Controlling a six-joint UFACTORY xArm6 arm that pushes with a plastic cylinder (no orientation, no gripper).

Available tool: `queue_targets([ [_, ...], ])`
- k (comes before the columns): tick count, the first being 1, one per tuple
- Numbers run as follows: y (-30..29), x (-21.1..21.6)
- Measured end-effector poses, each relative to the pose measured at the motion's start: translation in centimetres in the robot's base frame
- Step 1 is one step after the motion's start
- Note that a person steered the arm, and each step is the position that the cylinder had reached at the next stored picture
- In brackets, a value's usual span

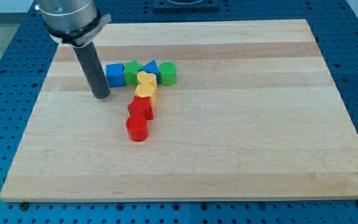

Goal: Slightly push the blue cube close to the green star

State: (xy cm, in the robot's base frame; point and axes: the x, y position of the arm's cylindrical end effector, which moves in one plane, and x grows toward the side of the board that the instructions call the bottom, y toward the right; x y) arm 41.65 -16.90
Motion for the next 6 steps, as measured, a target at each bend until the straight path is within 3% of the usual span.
queue_targets([
  [3,0.7,-2.7],
  [6,0.7,-1.7],
])
